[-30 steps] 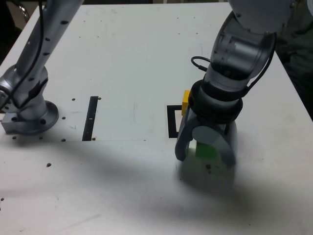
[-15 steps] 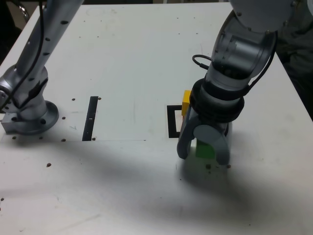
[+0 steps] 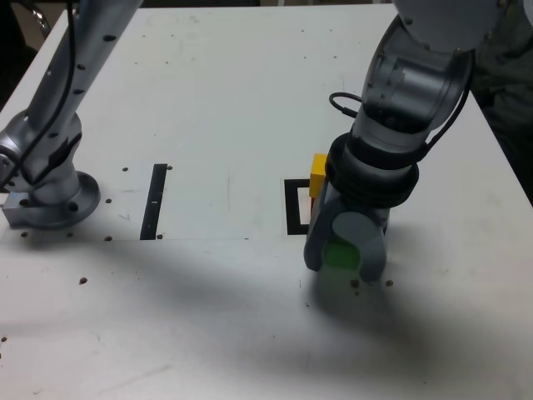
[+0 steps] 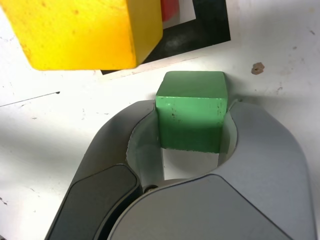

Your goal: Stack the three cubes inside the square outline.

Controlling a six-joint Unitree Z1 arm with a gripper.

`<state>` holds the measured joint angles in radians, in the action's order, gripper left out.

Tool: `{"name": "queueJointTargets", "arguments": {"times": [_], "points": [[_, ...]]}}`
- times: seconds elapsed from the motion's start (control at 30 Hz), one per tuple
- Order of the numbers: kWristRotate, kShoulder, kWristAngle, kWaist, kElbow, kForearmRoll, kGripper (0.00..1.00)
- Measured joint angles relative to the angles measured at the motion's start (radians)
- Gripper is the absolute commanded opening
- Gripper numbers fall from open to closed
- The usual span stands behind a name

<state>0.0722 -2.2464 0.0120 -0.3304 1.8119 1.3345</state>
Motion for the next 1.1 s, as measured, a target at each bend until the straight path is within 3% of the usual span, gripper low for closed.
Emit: {"name": "queueJointTargets", "arguments": {"times": [0.2, 0.57, 1.1], "points": [[0.035, 0.014, -0.013, -0.057, 0.04, 0.077, 0.22], [0.088, 0.119, -0.07, -0.12, 0.162, 0.26, 0.22], [-0.025, 0.186, -0.065, 0.038, 0.147, 0.286, 0.21]]}}
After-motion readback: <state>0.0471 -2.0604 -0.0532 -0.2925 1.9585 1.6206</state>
